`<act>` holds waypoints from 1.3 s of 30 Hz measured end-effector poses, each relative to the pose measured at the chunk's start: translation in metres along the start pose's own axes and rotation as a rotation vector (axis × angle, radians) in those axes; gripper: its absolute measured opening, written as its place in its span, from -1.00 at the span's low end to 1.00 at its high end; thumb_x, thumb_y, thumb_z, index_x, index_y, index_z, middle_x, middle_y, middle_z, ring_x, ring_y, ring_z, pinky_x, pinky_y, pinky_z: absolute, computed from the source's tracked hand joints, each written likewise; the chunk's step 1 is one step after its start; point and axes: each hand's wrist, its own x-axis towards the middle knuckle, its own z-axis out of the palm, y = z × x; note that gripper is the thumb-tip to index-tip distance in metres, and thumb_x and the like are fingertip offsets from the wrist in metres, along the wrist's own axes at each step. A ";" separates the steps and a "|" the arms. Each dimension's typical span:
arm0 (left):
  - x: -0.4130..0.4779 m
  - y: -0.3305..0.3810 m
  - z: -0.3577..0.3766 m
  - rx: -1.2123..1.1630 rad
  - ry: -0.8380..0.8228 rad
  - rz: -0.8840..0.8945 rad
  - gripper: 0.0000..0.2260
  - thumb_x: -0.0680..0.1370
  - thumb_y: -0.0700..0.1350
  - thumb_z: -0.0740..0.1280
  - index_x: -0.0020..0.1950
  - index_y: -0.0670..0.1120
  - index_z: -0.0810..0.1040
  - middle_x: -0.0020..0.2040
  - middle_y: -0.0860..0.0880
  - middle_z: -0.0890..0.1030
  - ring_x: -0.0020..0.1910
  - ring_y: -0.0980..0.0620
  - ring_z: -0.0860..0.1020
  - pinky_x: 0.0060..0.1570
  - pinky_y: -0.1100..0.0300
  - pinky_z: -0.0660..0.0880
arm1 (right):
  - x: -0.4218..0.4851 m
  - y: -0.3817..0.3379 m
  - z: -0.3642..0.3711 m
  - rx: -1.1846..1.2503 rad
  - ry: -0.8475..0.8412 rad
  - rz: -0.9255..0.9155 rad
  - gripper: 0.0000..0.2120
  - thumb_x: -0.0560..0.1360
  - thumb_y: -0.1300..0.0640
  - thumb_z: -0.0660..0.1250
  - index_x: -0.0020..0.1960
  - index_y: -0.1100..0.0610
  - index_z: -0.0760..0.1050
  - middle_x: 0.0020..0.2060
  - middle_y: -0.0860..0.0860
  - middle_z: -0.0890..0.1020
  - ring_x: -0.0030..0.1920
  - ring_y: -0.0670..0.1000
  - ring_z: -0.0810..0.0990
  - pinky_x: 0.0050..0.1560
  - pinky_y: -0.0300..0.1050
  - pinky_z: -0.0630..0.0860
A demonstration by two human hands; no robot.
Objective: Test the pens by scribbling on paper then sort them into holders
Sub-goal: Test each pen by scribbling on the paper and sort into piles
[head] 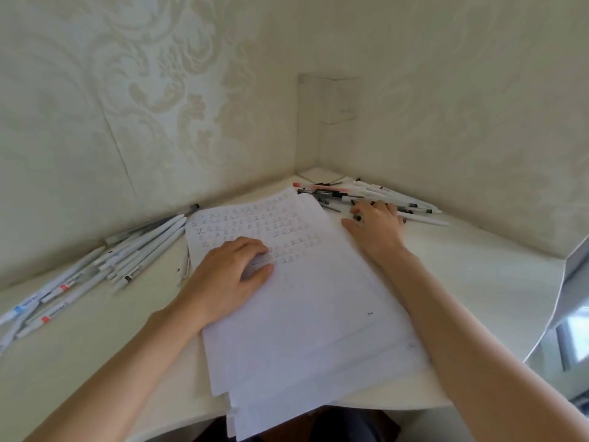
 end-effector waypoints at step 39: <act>-0.004 0.026 -0.013 -0.034 0.025 0.068 -0.81 0.63 0.00 0.06 -0.09 -0.08 0.30 -0.33 -0.01 0.44 -0.34 -0.06 0.44 -0.33 0.07 0.30 | -0.054 -0.065 -0.015 1.364 -0.686 -0.360 -0.94 0.50 0.25 0.29 -0.15 0.22 0.45 -0.41 0.02 0.52 -0.36 -0.04 0.45 -0.30 -0.22 0.39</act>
